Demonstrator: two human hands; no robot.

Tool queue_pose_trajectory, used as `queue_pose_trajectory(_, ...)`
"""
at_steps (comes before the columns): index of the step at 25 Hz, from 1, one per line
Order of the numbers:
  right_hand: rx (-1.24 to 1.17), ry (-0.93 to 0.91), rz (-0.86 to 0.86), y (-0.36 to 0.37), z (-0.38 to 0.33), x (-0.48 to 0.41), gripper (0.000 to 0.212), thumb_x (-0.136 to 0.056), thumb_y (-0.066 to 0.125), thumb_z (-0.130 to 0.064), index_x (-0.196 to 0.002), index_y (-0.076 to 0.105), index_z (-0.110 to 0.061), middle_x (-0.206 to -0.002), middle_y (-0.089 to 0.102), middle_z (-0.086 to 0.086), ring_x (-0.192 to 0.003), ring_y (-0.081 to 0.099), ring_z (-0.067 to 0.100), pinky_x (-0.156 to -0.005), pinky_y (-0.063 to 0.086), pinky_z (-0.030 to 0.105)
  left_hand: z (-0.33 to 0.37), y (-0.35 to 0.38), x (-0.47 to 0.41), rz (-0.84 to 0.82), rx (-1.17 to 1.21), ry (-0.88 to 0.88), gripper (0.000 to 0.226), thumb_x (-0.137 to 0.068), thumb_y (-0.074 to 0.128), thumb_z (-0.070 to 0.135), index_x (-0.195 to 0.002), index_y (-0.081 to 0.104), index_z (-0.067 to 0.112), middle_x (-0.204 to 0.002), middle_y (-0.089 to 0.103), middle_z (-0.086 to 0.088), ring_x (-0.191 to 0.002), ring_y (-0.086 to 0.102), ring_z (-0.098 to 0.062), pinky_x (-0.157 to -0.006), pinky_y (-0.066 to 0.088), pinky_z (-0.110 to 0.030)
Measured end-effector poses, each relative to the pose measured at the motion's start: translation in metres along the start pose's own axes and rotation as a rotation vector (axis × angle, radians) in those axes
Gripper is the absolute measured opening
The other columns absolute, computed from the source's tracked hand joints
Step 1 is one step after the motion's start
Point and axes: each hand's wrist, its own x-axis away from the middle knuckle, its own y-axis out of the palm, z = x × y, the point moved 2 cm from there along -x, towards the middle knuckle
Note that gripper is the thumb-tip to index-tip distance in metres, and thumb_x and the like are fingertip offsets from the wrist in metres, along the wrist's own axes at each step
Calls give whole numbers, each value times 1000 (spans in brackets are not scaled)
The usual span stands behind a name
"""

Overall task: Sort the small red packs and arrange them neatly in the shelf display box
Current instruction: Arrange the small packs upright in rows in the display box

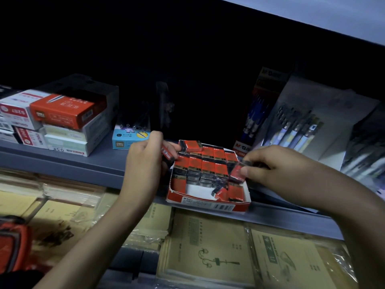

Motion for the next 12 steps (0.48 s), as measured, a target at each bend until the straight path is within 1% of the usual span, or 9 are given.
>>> queue_pose_trajectory(3,54,-5,-49,7,0,-2,33,-103,52,-37,-87,65,-12,-89,63,17,-77,59,28,-70,48,39,0,-1,0,3,1,2,48,-93,42,34,-53,64,19,-91,80,-5,-102,64,-49,-79,47,-44)
queue_pose_trajectory(4,52,-13,-63,7,2,-3,34,-104,51,-36,-89,63,-9,-89,61,19,-78,59,30,-72,49,41,0,-1,0,4,2,1,49,-95,42,32,-53,64,19,-91,80,-5,-102,64,-50,-79,46,-44)
queue_pose_trajectory(5,30,-23,-63,6,2,-2,35,-104,51,-36,-88,61,-6,-84,58,18,-72,55,29,-70,48,42,-1,-1,-1,4,5,0,49,-96,42,30,-53,63,19,-91,80,-5,-102,64,-50,-79,46,-44)
queue_pose_trajectory(7,-52,-36,-34,0,3,-1,36,-104,51,-35,-84,61,-7,-71,55,5,-58,48,14,-63,42,35,-2,-1,-2,4,6,-3,49,-95,42,31,-54,64,18,-91,80,-5,-102,63,-51,-79,45,-44)
queue_pose_trajectory(8,-101,-41,-13,-2,4,0,34,-103,52,-35,-81,64,-12,-65,57,-3,-53,49,7,-60,41,31,-2,0,-2,4,7,-6,49,-93,42,32,-52,64,19,-91,80,-5,-101,63,-52,-79,45,-43)
queue_pose_trajectory(9,-160,-50,12,-5,4,1,30,-102,54,-33,-80,66,-18,-62,61,-5,-50,51,3,-59,43,28,-2,0,-2,7,11,-11,49,-92,42,33,-50,64,19,-91,80,-5,-101,62,-52,-79,45,-43)
queue_pose_trajectory(10,-238,-60,38,-6,4,1,24,-101,57,-30,-82,69,-20,-61,64,-5,-49,54,2,-57,45,27,-1,0,-2,8,15,-15,49,-91,42,34,-49,65,20,-91,80,-6,-101,62,-52,-79,44,-43)
queue_pose_trajectory(12,-405,-71,89,-8,6,-1,12,-99,63,-19,-92,71,-13,-63,70,1,-53,61,10,-53,48,27,-1,0,-2,3,14,-12,49,-91,42,35,-49,64,21,-91,80,-6,-102,62,-51,-80,45,-43)
